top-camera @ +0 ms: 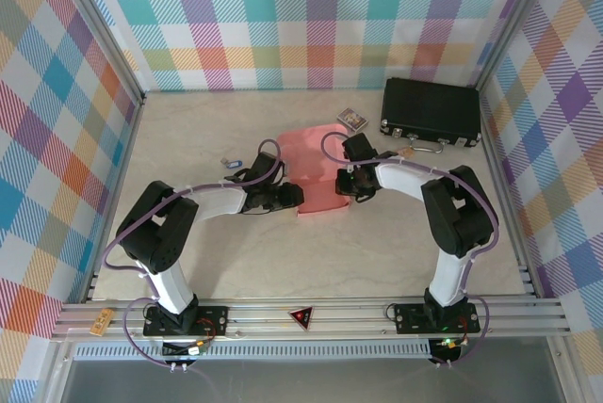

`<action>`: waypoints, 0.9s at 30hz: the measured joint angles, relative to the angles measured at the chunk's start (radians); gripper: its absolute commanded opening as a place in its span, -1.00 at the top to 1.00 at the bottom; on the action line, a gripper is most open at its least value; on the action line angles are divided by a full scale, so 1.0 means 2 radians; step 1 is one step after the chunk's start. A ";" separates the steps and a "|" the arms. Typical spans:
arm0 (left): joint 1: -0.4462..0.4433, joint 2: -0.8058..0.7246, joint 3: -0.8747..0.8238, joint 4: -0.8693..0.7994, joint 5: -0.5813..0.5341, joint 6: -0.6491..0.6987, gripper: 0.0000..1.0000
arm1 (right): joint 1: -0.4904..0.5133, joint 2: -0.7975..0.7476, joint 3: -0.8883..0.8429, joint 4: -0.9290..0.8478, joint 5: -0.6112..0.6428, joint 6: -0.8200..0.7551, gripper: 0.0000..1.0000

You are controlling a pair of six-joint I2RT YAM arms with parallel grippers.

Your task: Fold the paper box

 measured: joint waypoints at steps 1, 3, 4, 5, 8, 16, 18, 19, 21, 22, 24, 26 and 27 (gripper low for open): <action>-0.001 0.000 0.000 0.000 0.000 0.000 0.24 | 0.001 0.000 0.000 0.000 0.001 0.000 0.45; -0.002 0.000 0.000 0.000 0.000 0.000 0.24 | 0.001 0.000 0.001 0.000 0.002 0.000 0.43; -0.002 0.000 0.000 0.000 0.000 0.000 0.24 | 0.002 0.000 0.001 0.000 0.002 0.000 0.43; -0.002 0.000 0.000 0.000 0.000 0.000 0.25 | 0.001 0.000 0.001 0.000 0.002 0.001 0.42; -0.002 0.000 0.000 0.000 0.000 0.000 0.25 | 0.001 0.000 0.001 0.000 0.006 0.004 0.39; -0.002 0.000 0.000 -0.003 -0.002 0.000 0.26 | 0.001 0.000 0.001 0.001 0.017 0.012 0.25; -0.002 0.000 0.000 -0.004 -0.002 0.000 0.25 | 0.001 0.000 0.001 0.001 0.017 0.012 0.25; -0.002 0.000 0.000 -0.004 -0.002 0.000 0.25 | 0.001 0.000 0.001 0.002 0.017 0.012 0.24; -0.002 0.000 0.000 -0.004 -0.002 0.000 0.25 | 0.001 -0.002 0.001 0.005 0.017 0.012 0.24; -0.002 0.000 0.000 -0.004 -0.002 0.000 0.25 | 0.001 -0.002 0.001 0.007 0.017 0.012 0.25; -0.002 0.000 0.000 -0.004 -0.002 0.000 0.25 | 0.001 -0.005 0.001 0.010 0.019 0.014 0.27; -0.002 0.000 0.000 -0.004 -0.002 0.000 0.25 | 0.001 -0.006 0.001 0.012 0.019 0.016 0.28; -0.002 0.000 0.000 -0.004 -0.002 0.000 0.25 | 0.001 -0.006 0.001 0.012 0.019 0.018 0.29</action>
